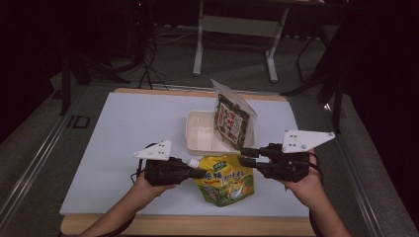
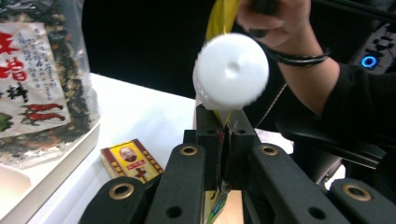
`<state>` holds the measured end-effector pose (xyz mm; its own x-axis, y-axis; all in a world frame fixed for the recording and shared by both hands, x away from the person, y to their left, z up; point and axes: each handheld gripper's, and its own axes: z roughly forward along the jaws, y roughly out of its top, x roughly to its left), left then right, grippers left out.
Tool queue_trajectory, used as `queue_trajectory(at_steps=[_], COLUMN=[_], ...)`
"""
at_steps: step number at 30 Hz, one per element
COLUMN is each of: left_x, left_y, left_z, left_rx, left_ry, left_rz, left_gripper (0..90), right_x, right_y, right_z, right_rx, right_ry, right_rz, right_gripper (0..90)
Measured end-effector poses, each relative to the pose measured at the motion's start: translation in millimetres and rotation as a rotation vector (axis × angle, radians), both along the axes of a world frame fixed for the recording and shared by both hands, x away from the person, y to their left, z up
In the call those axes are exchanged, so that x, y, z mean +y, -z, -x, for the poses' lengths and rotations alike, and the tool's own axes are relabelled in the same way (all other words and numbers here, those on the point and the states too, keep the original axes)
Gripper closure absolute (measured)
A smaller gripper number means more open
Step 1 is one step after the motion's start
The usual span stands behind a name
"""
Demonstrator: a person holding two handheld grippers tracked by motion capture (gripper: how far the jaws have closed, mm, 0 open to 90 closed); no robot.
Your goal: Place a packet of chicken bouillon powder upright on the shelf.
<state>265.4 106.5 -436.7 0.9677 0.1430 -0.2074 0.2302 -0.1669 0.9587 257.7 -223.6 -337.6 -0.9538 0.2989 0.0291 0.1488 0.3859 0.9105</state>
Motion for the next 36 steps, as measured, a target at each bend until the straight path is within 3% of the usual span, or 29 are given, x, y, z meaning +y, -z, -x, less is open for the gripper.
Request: queue_trajectory(at_steps=[5, 10, 12, 13, 16, 19, 25, 29, 30, 32, 34, 35, 36], left_x=[0.8, 2.2, 2.2, 3.6, 5.0, 6.9, 10.6, 14.5, 17.7, 21.7, 26.5, 26.5, 26.5], left_y=[-4.7, -9.1, -9.1, -9.6, -9.2, -9.7, -12.2, -12.7, -12.6, -12.1, -11.1, -11.1, -11.1], left_z=[0.3, -0.2, -0.2, -1.1, -3.0, -4.7, -5.9, -7.4, -7.3, -8.0, -7.9, -7.9, -7.9], left_rx=[-0.006, -0.023, -0.023, -0.025, -0.020, -0.016, -0.025, -0.024, -0.029, -0.021, -0.018, -0.018, -0.018], left_ry=[0.017, 0.020, 0.020, 0.014, 0.013, 0.018, -0.013, -0.064, -0.108, -0.145, -0.188, -0.188, -0.188], left_rz=[0.037, 0.051, 0.051, 0.046, 0.045, 0.051, 0.061, 0.074, 0.075, 0.071, 0.065, 0.065, 0.065], left_gripper=[88.0, 88.1, 88.1, 88.1, 88.1, 88.0, 85.8, 64.0, 57.2, 44.4, 35.9, 30.2, 30.2], right_x=[7.1, 14.2, 14.9, 14.9, 16.1, 18.0, 21.9, 24.6, 25.2, 26.8, 27.3, 27.3, 27.6], right_y=[15.4, 26.4, 27.1, 27.0, 27.1, 26.6, 24.6, 24.8, 24.9, 25.2, 25.1, 25.1, 24.9], right_z=[-5.1, -8.3, -8.3, -8.8, -8.0, -6.3, -0.8, 1.7, 1.8, 1.6, 0.3, 0.3, -0.1], right_rx=[0.042, 0.065, 0.070, 0.073, 0.092, 0.104, 0.076, 0.063, 0.065, 0.053, 0.051, 0.051, 0.045], right_ry=[-0.012, -0.044, -0.049, -0.057, -0.096, -0.098, -0.032, 0.017, 0.028, 0.061, 0.099, 0.099, 0.119], right_rz=[0.032, 0.054, 0.055, 0.059, 0.059, 0.051, 0.035, 0.016, 0.013, 0.018, 0.005, 0.005, -0.005], right_gripper=[62.7, 72.8, 72.8, 82.6, 89.4, 90.0, 90.0, 90.0, 90.0, 90.0, 90.0, 90.0, 90.0])
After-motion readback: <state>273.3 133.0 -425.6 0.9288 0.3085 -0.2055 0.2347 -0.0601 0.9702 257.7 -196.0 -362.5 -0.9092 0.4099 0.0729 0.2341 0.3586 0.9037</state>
